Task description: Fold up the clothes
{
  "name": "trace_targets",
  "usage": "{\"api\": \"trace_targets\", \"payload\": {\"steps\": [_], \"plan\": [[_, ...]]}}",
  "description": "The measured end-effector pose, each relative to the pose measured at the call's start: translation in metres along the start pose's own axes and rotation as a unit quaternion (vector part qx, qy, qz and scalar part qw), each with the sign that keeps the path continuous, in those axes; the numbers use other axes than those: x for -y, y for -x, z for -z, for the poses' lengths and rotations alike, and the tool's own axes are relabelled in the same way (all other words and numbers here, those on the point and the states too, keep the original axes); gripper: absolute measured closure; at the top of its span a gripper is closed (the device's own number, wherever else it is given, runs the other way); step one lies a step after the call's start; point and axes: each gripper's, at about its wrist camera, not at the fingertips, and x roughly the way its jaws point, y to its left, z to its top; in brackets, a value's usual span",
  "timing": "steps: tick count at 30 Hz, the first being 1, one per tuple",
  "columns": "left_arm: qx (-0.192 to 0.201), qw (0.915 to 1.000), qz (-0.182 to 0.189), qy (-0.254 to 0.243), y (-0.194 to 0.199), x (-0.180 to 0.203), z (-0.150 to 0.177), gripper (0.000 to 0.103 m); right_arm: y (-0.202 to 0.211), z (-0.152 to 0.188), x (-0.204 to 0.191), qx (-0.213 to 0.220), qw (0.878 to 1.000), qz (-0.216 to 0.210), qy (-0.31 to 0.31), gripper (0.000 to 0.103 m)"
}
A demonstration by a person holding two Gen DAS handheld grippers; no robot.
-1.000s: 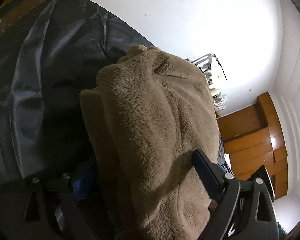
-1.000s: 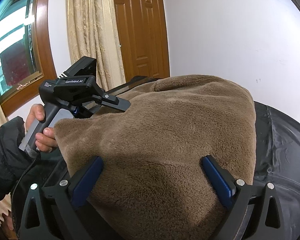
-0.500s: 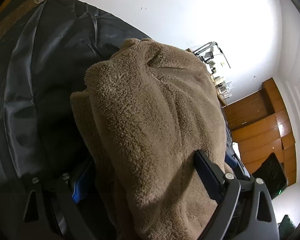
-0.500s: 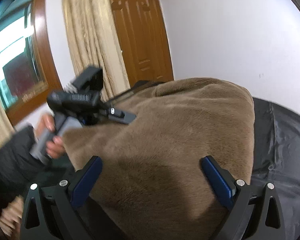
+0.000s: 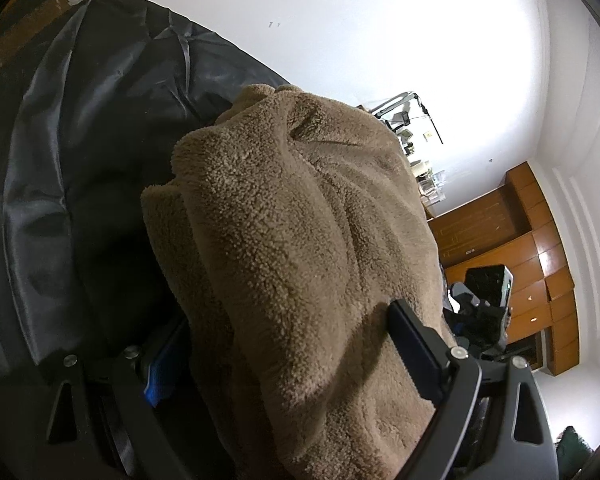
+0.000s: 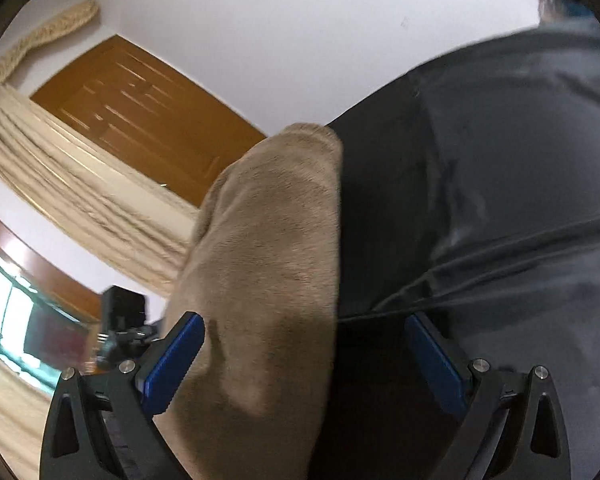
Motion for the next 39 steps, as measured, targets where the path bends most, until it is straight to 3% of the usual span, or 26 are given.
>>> {"api": "trace_targets", "payload": {"steps": [2, 23, 25, 27, 30, 35, 39], "plan": [[0.000, 1.0000, 0.000, 0.000, -0.018, -0.014, -0.035, 0.009, -0.006, -0.001, -0.001, -0.009, 1.000, 0.000, 0.003, 0.001], [0.006, 0.9998, -0.004, -0.016, -0.015, -0.012, -0.033, 0.009, -0.065, 0.002, -0.028, -0.093, 0.993, -0.022, 0.062, 0.001], [0.008, 0.9998, -0.005, -0.017, -0.016, -0.011, -0.032, 0.008, -0.066, 0.003, -0.030, -0.091, 0.993, -0.018, 0.069, 0.006], [0.010, 0.9998, -0.006, -0.018, -0.018, -0.010, -0.031, 0.008, -0.065, 0.005, -0.029, -0.083, 0.994, -0.014, 0.075, 0.021], [0.013, 0.9991, -0.026, -0.030, -0.018, -0.003, -0.028, 0.009, -0.056, 0.008, -0.031, -0.062, 0.995, -0.017, 0.083, 0.037], [0.019, 0.9970, -0.055, -0.051, -0.020, 0.017, -0.023, 0.029, -0.039, 0.011, -0.040, -0.031, 0.994, -0.008, 0.107, 0.044], [0.015, 0.9948, -0.070, -0.072, -0.019, 0.040, -0.023, 0.036, -0.013, 0.011, -0.044, 0.003, 0.992, 0.002, 0.126, 0.045]]}}
